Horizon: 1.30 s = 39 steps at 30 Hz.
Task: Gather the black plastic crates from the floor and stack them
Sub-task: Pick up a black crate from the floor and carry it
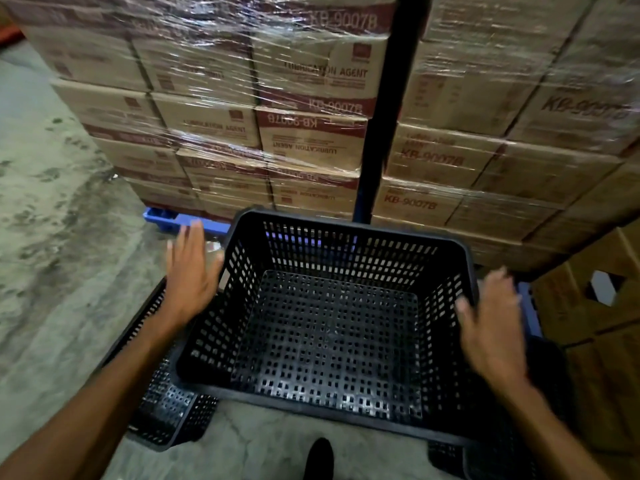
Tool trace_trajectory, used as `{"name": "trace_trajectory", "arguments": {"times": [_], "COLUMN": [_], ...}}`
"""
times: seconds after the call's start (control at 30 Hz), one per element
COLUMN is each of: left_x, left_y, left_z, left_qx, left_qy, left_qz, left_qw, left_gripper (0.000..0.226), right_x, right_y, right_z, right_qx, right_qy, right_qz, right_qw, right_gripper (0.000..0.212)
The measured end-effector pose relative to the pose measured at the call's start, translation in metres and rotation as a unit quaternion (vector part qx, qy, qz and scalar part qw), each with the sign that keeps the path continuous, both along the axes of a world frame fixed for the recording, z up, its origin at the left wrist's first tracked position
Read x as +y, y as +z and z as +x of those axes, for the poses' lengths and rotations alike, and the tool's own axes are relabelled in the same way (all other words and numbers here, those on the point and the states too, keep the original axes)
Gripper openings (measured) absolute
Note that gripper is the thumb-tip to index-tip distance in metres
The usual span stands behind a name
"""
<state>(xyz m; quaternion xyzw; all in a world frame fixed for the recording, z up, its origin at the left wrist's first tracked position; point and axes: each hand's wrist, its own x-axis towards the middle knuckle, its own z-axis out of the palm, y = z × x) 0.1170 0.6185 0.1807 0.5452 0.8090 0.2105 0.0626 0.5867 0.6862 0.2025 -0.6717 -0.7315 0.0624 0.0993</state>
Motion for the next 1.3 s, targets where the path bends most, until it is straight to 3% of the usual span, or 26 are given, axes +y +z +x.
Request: {"name": "trace_trajectory", "arguments": {"times": [0.1, 0.3, 0.47, 0.53, 0.63, 0.7, 0.77, 0.83, 0.93, 1.0, 1.1, 1.3], "left_x": [0.002, -0.007, 0.011, 0.007, -0.003, 0.001, 0.000, -0.001, -0.018, -0.039, -0.095, -0.232], "left_y": [-0.029, -0.024, 0.015, 0.010, -0.018, -0.025, -0.028, -0.028, -0.015, -0.007, -0.005, -0.012], "left_z": [0.003, 0.005, 0.005, 0.015, 0.030, 0.024, 0.018, 0.016, 0.015, 0.006, -0.025, -0.129], "left_qx": [-0.016, 0.054, 0.030, 0.042, 0.149, 0.096, 0.052, 0.013, -0.164, -0.229, -0.244, -0.254], "left_qy": [-0.038, -0.061, -0.032, -0.029, -0.104, -0.080, -0.079, -0.092, -0.106, -0.065, 0.031, 0.166], "left_qz": [-0.106, -0.127, 0.023, 0.056, -0.078, -0.142, -0.121, -0.096, -0.029, -0.003, -0.012, -0.040], "left_qw": [0.994, 0.989, 0.999, 0.997, 0.980, 0.982, 0.988, 0.991, 0.980, 0.971, 0.969, 0.952], "left_gripper": [0.064, 0.065, 0.067, 0.063, 0.072, 0.087, 0.088, 0.081, 0.058, 0.049, 0.046, 0.041], "right_x": [0.004, 0.005, 0.034, 0.024, 0.005, 0.009, 0.010, 0.010, 0.001, 0.001, -0.013, -0.075], "right_y": [-0.030, -0.023, 0.030, 0.021, -0.021, -0.028, -0.028, -0.027, -0.016, 0.000, 0.028, 0.062], "right_z": [-0.003, 0.005, 0.003, -0.003, -0.008, -0.005, -0.003, -0.003, -0.021, -0.057, -0.149, -0.357], "right_qx": [-0.065, -0.078, 0.009, 0.028, -0.053, -0.078, -0.094, -0.125, -0.138, -0.094, 0.019, 0.171], "right_qy": [0.033, 0.060, 0.000, -0.022, -0.003, 0.012, 0.017, 0.007, -0.018, -0.006, 0.084, 0.255], "right_qz": [-0.074, -0.087, 0.059, 0.051, -0.061, -0.068, -0.063, -0.074, -0.104, -0.109, -0.069, 0.006], "right_qw": [0.995, 0.991, 0.998, 0.998, 0.997, 0.995, 0.993, 0.989, 0.985, 0.990, 0.994, 0.952], "right_gripper": [0.080, 0.087, 0.085, 0.083, 0.081, 0.081, 0.083, 0.086, 0.081, 0.075, 0.066, 0.049]}}
